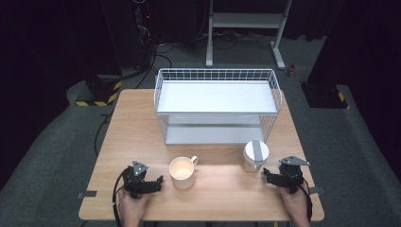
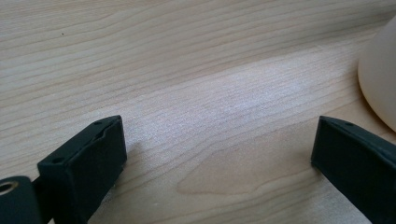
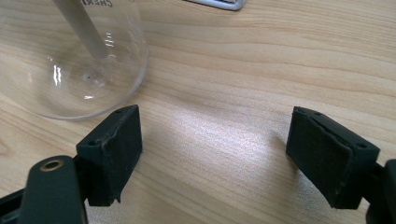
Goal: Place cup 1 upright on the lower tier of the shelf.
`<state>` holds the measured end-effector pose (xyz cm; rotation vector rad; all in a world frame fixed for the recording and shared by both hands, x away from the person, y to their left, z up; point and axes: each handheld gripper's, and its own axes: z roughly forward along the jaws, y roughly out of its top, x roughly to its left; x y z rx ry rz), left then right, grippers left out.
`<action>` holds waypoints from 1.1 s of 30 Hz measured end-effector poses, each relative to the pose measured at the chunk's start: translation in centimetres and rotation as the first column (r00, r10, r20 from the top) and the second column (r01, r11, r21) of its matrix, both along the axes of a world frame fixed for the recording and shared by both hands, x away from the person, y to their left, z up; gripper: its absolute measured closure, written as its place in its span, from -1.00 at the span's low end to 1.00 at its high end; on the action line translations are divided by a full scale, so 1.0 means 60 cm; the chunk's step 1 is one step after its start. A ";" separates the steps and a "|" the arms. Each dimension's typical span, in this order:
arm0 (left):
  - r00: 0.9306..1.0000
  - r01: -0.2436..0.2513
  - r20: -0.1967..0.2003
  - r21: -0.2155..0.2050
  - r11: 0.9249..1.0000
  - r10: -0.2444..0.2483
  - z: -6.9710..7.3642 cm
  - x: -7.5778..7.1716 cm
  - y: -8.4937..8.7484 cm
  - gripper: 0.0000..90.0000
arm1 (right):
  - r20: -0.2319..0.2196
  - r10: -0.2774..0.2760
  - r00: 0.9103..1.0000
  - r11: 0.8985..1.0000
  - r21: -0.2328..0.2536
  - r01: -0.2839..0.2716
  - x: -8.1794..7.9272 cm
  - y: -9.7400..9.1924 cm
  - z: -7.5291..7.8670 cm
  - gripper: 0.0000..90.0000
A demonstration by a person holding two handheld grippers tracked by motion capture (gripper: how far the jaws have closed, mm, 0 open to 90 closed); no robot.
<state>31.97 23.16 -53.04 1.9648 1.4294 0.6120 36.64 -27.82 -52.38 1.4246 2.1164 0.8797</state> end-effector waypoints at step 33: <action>1.000 -0.007 0.000 -0.004 1.000 0.007 0.001 0.001 0.002 -0.87 | 0.020 0.032 0.999 0.999 0.017 -0.032 -0.017 -0.005 0.002 -0.66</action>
